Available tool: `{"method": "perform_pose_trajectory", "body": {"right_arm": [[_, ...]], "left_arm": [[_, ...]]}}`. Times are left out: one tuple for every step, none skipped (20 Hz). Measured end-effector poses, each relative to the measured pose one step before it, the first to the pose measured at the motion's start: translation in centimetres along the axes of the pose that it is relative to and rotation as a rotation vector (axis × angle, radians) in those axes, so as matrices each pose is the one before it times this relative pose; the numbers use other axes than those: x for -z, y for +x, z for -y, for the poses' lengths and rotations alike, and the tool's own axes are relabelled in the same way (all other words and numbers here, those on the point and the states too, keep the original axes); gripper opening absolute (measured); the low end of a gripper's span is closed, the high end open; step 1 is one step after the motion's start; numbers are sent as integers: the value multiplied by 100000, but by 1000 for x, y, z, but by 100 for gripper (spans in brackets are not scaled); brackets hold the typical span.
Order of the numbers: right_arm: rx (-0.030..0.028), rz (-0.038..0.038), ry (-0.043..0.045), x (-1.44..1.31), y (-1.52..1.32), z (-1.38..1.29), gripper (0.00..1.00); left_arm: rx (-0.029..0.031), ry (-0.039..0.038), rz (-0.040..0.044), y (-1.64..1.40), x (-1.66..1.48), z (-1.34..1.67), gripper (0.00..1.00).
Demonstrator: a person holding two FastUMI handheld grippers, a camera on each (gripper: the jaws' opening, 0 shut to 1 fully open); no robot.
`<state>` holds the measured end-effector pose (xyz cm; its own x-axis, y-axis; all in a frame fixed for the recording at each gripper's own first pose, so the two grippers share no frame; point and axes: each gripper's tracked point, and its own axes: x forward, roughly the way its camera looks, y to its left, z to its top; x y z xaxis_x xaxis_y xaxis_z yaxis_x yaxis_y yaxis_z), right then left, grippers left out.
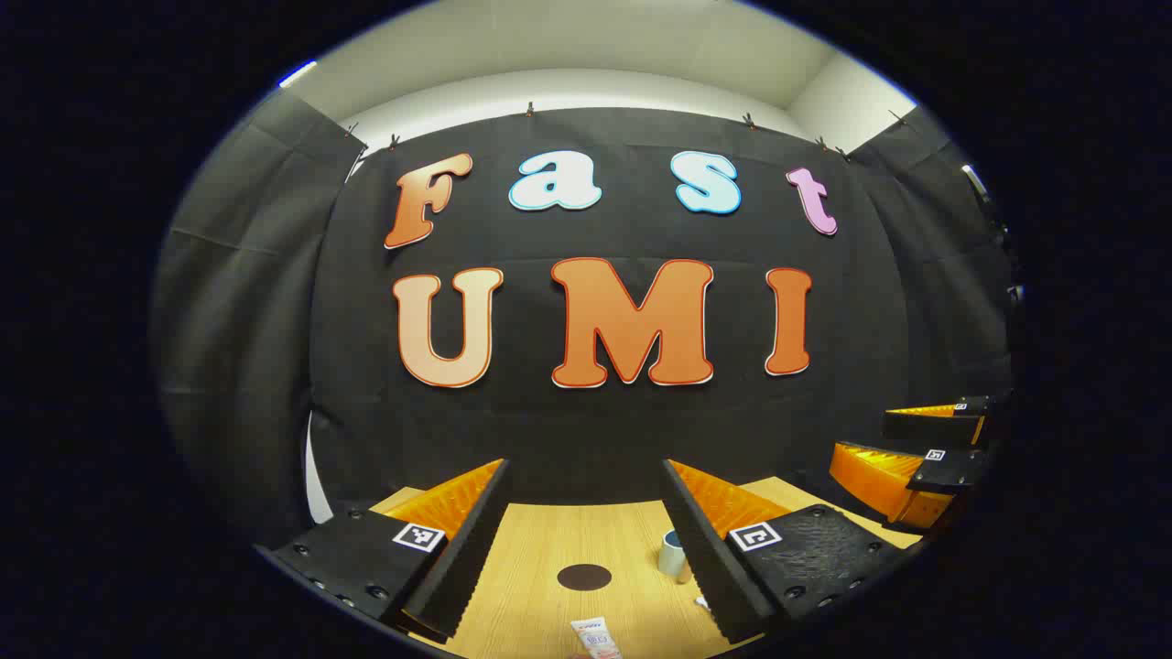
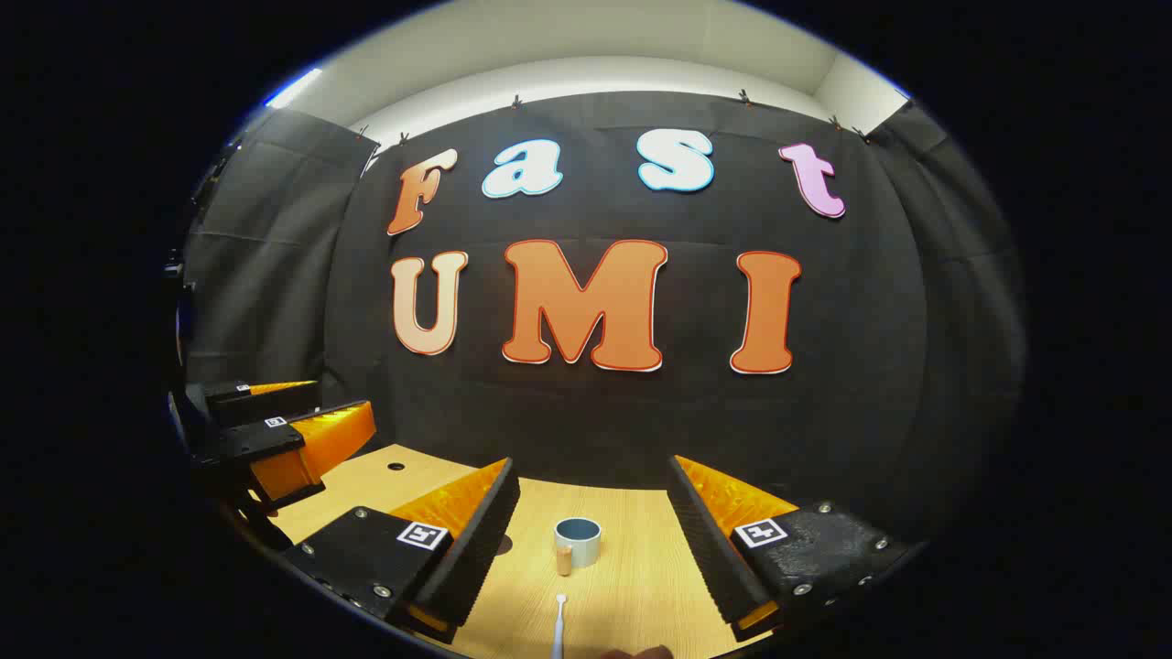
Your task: Put the toothbrush and toothpaste on the desktop into the cup, then pick up the cup and place it on the coaster on the desktop.
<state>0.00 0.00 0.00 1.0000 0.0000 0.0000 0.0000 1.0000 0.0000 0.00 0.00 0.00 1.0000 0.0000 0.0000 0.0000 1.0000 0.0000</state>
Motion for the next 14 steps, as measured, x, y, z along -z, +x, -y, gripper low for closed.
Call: {"method": "perform_pose_trajectory", "body": {"right_arm": [[594,-316,229,128,288,628,98],[-246,-93,271,49,135,46,98],[84,-66,127,-59,229,227,98],[-234,-376,-47,44,255,175,98],[-310,-682,-258,142,203,111,98],[-724,-533,-257,156,275,226,98],[-900,113,107,-14,178,14,98],[-999,117,124,-3,140,-9,98],[-564,-151,119,123,118,179,98],[-532,-578,83,231,181,147,98],[-1436,-1221,97,523,175,-97,98],[-1119,-918,-58,198,241,-82,98],[-1531,-710,-245,108,124,-137,98],[-1155,-244,-417,108,103,-64,98]], "left_arm": [[-250,-329,-156,100,31,90,97],[166,-200,366,196,-274,293,97],[-306,-19,223,159,-165,211,97],[299,115,295,266,-102,195,97],[-345,258,445,197,-376,211,97],[-62,208,102,163,-86,168,97],[102,335,68,136,-35,341,97],[-266,284,385,96,-349,214,97],[-172,9,465,-8,-138,209,97],[-761,-127,355,4,-254,115,97],[-720,-252,492,-77,-239,14,97],[-1113,-82,630,-39,-165,72,97],[-543,213,242,10,-212,100,97],[-916,506,380,-14,-16,-62,97]]}}
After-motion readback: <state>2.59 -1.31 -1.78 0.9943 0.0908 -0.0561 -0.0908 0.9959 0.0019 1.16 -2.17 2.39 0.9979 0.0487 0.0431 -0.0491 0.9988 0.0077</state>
